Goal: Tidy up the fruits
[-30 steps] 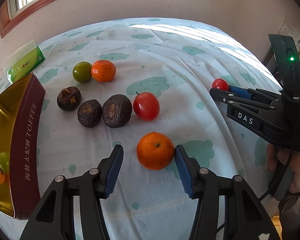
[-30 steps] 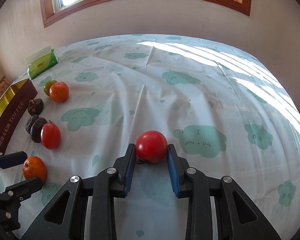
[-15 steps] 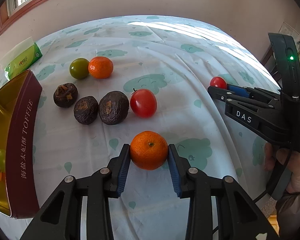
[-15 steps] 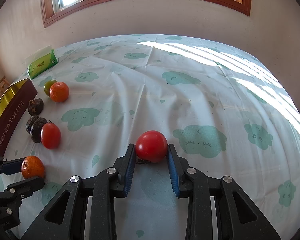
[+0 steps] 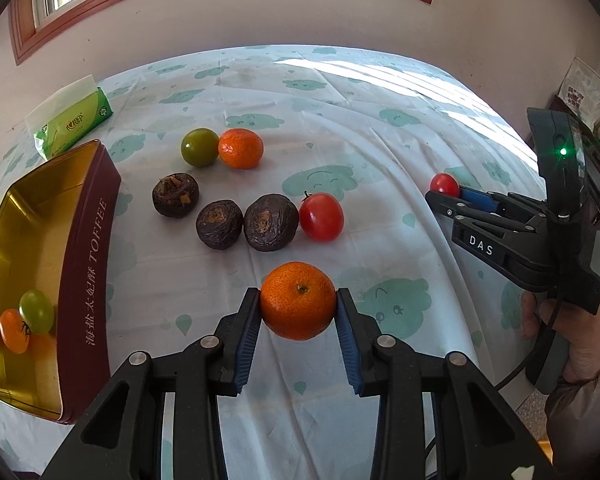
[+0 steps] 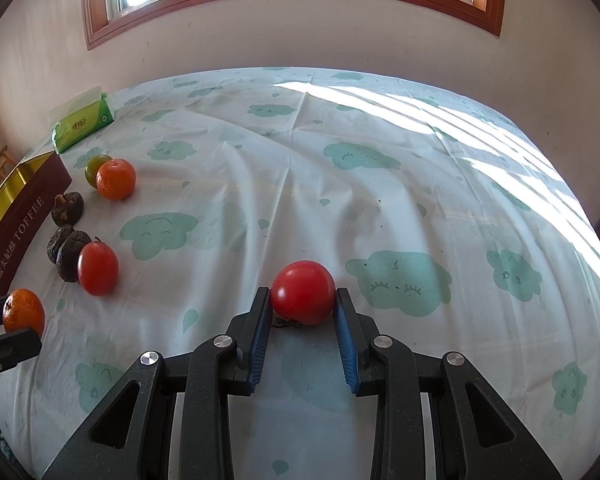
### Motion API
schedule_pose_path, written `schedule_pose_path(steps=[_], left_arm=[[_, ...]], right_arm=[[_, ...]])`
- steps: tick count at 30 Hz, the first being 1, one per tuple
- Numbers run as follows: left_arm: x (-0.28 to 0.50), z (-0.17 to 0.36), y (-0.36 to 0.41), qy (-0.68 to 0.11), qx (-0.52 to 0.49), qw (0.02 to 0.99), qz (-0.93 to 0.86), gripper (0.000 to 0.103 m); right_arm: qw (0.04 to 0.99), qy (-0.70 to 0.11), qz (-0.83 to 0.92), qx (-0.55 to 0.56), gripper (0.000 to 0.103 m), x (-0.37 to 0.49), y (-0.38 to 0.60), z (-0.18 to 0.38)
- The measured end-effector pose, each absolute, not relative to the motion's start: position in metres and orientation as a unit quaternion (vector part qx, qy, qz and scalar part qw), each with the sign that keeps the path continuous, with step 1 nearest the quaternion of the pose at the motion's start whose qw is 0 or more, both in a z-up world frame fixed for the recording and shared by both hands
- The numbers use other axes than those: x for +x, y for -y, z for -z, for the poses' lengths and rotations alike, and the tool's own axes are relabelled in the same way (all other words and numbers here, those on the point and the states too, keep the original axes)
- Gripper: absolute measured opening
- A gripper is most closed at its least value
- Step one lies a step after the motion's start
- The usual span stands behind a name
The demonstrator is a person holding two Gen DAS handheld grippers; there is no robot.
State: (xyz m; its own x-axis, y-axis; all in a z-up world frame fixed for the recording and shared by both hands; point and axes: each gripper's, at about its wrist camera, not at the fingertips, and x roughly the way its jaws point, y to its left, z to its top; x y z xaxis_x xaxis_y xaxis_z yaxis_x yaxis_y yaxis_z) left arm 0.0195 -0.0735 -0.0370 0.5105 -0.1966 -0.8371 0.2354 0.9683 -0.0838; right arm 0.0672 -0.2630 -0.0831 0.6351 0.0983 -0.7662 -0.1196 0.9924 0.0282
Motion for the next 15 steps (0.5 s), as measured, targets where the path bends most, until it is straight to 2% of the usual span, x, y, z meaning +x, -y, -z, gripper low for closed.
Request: schedule_pose_path(steps=[15], left_arm=[[0.013,-0.007,0.004,-0.439,-0.004,0.897,0.054,0.033]], right_arm=[[0.904,-0.423,-0.060,-0.013,0.032,0.067,0.263,0.083]])
